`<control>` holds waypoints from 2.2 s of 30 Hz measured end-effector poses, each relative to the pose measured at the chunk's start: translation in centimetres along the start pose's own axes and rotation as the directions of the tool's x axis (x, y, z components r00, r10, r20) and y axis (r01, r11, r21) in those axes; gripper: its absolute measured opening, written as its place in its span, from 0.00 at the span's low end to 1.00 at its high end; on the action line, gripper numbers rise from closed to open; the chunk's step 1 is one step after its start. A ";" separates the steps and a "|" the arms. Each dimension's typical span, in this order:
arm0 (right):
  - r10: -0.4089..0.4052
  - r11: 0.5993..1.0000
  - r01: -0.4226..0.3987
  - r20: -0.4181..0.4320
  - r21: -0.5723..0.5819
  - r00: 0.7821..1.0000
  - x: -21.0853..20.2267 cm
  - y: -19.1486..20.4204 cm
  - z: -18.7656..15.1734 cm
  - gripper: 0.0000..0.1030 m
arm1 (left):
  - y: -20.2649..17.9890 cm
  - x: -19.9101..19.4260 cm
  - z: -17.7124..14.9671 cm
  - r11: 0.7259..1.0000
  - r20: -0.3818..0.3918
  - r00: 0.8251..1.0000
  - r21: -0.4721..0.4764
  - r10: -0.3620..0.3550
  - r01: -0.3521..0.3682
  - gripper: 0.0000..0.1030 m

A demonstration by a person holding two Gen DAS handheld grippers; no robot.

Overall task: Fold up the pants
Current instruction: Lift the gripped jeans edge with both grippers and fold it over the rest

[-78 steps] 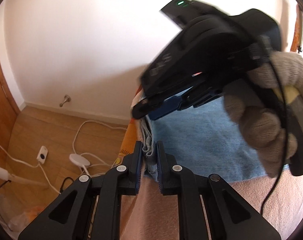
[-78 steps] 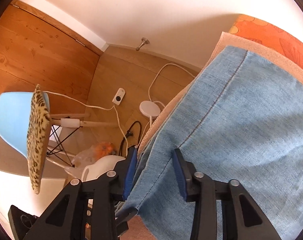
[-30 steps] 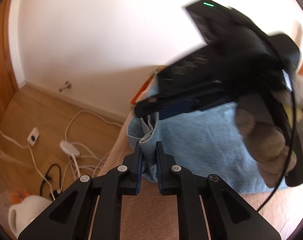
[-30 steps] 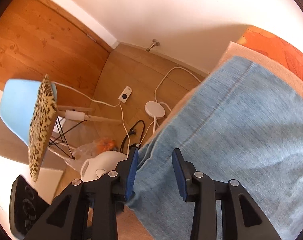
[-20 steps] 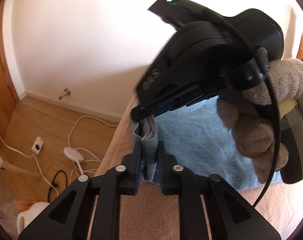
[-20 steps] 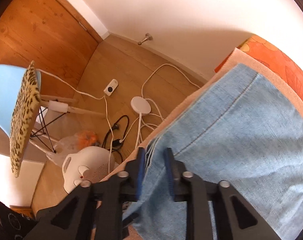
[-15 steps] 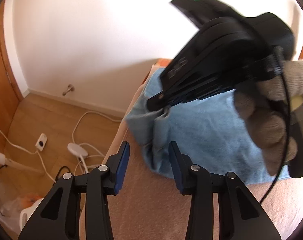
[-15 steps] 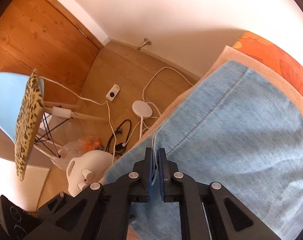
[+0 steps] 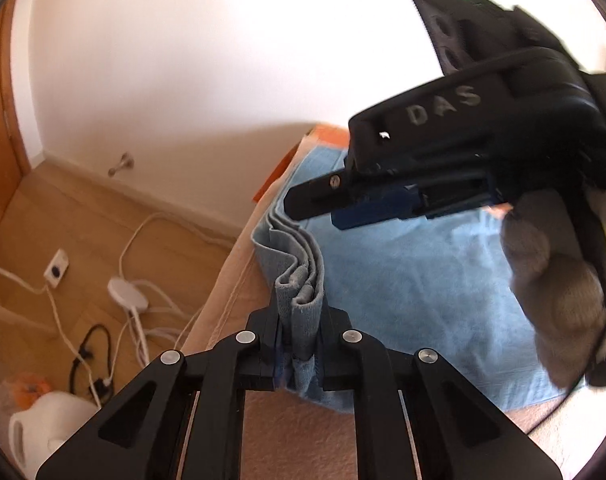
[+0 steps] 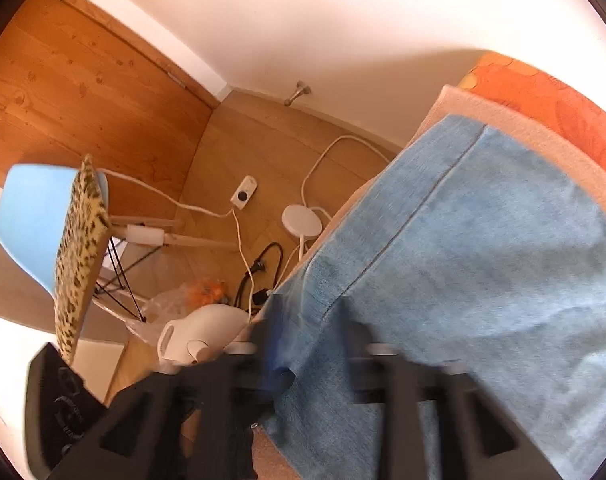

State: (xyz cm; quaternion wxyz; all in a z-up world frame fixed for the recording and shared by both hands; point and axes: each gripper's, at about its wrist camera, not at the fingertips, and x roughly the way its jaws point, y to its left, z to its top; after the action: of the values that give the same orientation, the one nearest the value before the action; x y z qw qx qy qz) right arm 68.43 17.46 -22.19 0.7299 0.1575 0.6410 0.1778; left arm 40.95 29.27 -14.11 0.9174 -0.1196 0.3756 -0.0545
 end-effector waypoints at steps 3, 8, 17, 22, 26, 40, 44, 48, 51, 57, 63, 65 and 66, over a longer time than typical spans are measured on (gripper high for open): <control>-0.023 1.000 0.023 -0.010 0.009 1.000 -1.0 -0.4 1.0 0.46 | -1.9 -1.5 -0.3 0.996 0.063 0.998 0.087 -0.026 0.020 0.10; -0.099 0.995 0.098 -0.025 -0.016 0.995 -1.5 -0.2 2.7 0.52 | -6.0 -3.2 -1.5 0.966 0.111 0.992 0.256 -0.055 0.025 0.10; -0.316 0.937 0.292 -0.105 -0.194 0.943 0.1 1.3 3.4 0.59 | -9.6 -3.2 -3.2 0.928 0.100 0.993 0.371 -0.066 0.024 0.10; -0.481 0.844 0.416 -0.137 -0.340 0.866 3.4 2.2 1.8 0.59 | -9.7 -3.3 -3.3 0.924 0.088 0.994 0.382 -0.071 0.032 0.10; -0.460 0.855 0.410 -0.099 -0.319 0.882 2.4 1.5 1.7 0.35 | -9.7 -3.3 -2.9 0.928 0.084 0.993 0.371 -0.081 0.045 0.09; -0.165 0.986 0.160 0.129 0.044 0.978 -13.0 -8.6 -2.2 0.03 | -15.5 -5.8 -2.4 0.912 0.069 0.980 0.384 -0.184 0.145 0.09; -0.155 0.986 0.141 0.183 0.087 0.971 -17.1 -10.2 -4.5 0.03 | -17.6 -6.7 -2.0 0.894 0.055 0.976 0.414 -0.212 0.171 0.09; -0.161 0.982 0.133 0.228 0.132 0.960 -20.9 -11.5 -7.1 0.03 | -21.6 -7.6 -1.2 0.829 -0.014 0.977 0.527 -0.211 0.187 0.09; -0.162 0.980 0.124 0.255 0.158 0.953 -23.4 -12.5 -8.0 0.03 | -24.5 -8.9 -0.7 0.798 -0.027 0.976 0.571 -0.215 0.191 0.09; -0.171 0.975 0.118 0.298 0.189 0.939 -28.8 -15.0 -10.9 0.03 | -28.3 -10.7 -0.5 0.800 -0.031 0.960 0.546 -0.279 0.250 0.09; -0.181 0.967 0.108 0.323 0.230 0.929 -33.7 -18.7 -15.1 0.03 | -32.7 -11.1 -1.7 0.791 -0.063 0.935 0.515 -0.350 0.331 0.09; -0.180 0.964 0.100 0.330 0.245 0.927 -35.1 -20.0 -16.7 0.03 | -34.6 -10.7 -2.3 0.782 -0.075 0.926 0.514 -0.370 0.354 0.09; -0.179 0.963 0.096 0.334 0.250 0.926 -35.7 -20.7 -17.3 0.03 | -35.1 -10.9 -2.5 0.778 -0.080 0.922 0.512 -0.379 0.364 0.09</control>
State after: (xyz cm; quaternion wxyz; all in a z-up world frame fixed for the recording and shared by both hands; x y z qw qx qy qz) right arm 48.36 -17.33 -2.49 0.8207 0.2244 0.5251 0.0193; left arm 31.03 -2.95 0.67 0.8914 0.0591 0.3035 -0.3314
